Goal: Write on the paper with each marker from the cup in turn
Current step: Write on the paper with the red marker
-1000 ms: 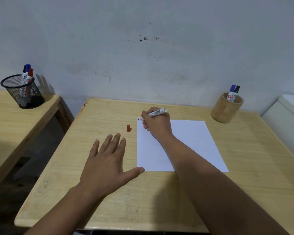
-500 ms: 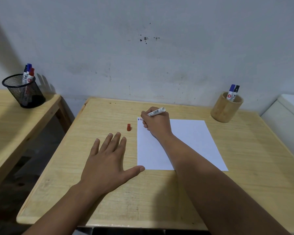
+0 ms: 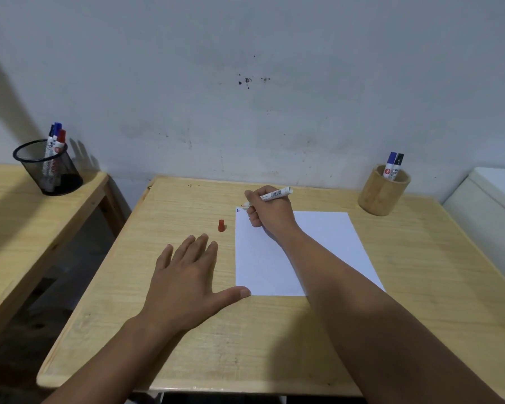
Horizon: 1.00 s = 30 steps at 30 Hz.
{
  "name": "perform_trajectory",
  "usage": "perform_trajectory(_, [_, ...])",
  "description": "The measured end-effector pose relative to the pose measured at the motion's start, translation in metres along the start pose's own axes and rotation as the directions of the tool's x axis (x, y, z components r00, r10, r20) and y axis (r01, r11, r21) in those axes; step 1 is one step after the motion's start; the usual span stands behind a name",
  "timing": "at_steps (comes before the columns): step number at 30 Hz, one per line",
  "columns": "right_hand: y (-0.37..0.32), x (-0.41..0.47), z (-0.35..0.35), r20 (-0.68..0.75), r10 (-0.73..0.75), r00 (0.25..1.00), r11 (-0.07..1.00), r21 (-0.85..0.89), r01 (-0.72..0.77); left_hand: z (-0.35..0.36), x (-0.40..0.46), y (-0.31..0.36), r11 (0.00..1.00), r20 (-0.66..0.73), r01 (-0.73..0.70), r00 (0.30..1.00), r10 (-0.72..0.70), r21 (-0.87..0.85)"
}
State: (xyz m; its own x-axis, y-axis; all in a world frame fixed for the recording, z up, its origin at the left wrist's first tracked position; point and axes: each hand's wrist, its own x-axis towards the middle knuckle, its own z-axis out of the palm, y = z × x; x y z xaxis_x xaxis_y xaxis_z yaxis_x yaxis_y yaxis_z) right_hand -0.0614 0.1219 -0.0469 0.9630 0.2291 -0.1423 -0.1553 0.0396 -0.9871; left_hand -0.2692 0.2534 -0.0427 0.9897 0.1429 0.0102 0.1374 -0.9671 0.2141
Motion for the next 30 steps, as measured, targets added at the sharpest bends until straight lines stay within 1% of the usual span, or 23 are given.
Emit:
perform_trajectory(2, [-0.01, -0.005, -0.001, 0.066, 0.005, 0.998, 1.0, -0.016, -0.004, -0.009, 0.008, 0.002, 0.994, -0.094, 0.038, 0.994, -0.048, -0.101])
perform_trajectory(4, [-0.022, -0.011, -0.002, 0.075, -0.066, 0.995, 0.995, -0.065, 0.071, -0.017, 0.026, 0.004, 0.967, -0.182, 0.101, 0.972, -0.146, -0.234])
perform_trajectory(6, [-0.038, -0.017, -0.005, 0.044, -0.17, 0.984, 0.978, -0.113, 0.174, -0.02, 0.048, 0.003, 0.945, -0.2, 0.116, 0.962, -0.183, -0.307])
perform_trajectory(8, [-0.055, -0.023, -0.014, 0.06, -0.201, 0.978, 0.964, -0.164, 0.208, -0.02, 0.067, 0.003, 0.949, -0.178, 0.085, 0.974, -0.144, -0.302])
perform_trajectory(11, [-0.075, -0.035, -0.033, 0.198, -0.127, 0.972, 0.961, -0.219, 0.17, -0.015, 0.089, 0.004, 0.966, -0.173, 0.072, 0.978, -0.118, -0.25])
perform_trajectory(13, [-0.082, -0.041, -0.047, 0.21, -0.085, 0.974, 0.976, -0.179, 0.124, -0.01, 0.097, 0.003, 0.965, -0.187, 0.084, 0.973, -0.132, -0.247])
perform_trajectory(15, [-0.086, -0.046, -0.062, 0.181, -0.049, 0.982, 0.993, -0.093, 0.067, -0.01, 0.101, -0.001, 0.939, -0.185, 0.102, 0.968, -0.169, -0.327])
perform_trajectory(16, [-0.086, -0.048, -0.069, 0.172, -0.035, 0.984, 0.997, -0.061, 0.046, -0.013, 0.103, -0.002, 0.908, -0.177, 0.108, 0.965, -0.194, -0.406])
perform_trajectory(17, [-0.085, -0.049, -0.076, 0.174, -0.028, 0.984, 0.998, -0.054, 0.038, -0.018, 0.104, -0.001, 0.846, -0.155, 0.118, 0.961, -0.23, -0.521])
perform_trajectory(18, [-0.083, -0.051, -0.082, 0.182, -0.029, 0.983, 0.997, -0.068, 0.042, -0.025, 0.104, 0.001, 0.743, -0.118, 0.121, 0.958, -0.26, -0.658])
perform_trajectory(19, [-0.081, -0.054, -0.087, 0.194, -0.031, 0.98, 0.993, -0.103, 0.052, -0.034, 0.104, 0.006, 0.614, -0.079, 0.118, 0.956, -0.284, -0.78])
perform_trajectory(20, [-0.079, -0.057, -0.091, 0.21, -0.034, 0.977, 0.986, -0.151, 0.067, -0.043, 0.104, 0.013, 0.486, -0.05, 0.102, 0.956, -0.29, -0.868])
perform_trajectory(21, [-0.076, -0.059, -0.094, 0.228, -0.037, 0.973, 0.974, -0.21, 0.086, -0.051, 0.105, 0.02, 0.392, -0.035, 0.083, 0.958, -0.286, -0.916])
perform_trajectory(22, [-0.074, -0.062, -0.096, 0.247, -0.04, 0.968, 0.957, -0.269, 0.108, -0.059, 0.107, 0.027, 0.33, -0.026, 0.07, 0.96, -0.277, -0.941])
perform_trajectory(24, [-0.07, -0.065, -0.099, 0.28, -0.062, 0.958, 0.92, -0.355, 0.163, -0.072, 0.11, 0.041, 0.244, -0.008, 0.058, 0.965, -0.261, -0.968])
perform_trajectory(26, [-0.068, -0.066, -0.1, 0.282, -0.1, 0.954, 0.897, -0.391, 0.209, -0.08, 0.114, 0.054, 0.203, -0.001, 0.049, 0.971, -0.239, -0.978])
perform_trajectory(30, [-0.072, -0.067, -0.104, 0.263, -0.158, 0.952, 0.893, -0.374, 0.251, -0.087, 0.121, 0.075, 0.213, -0.011, 0.03, 0.982, -0.19, -0.977])
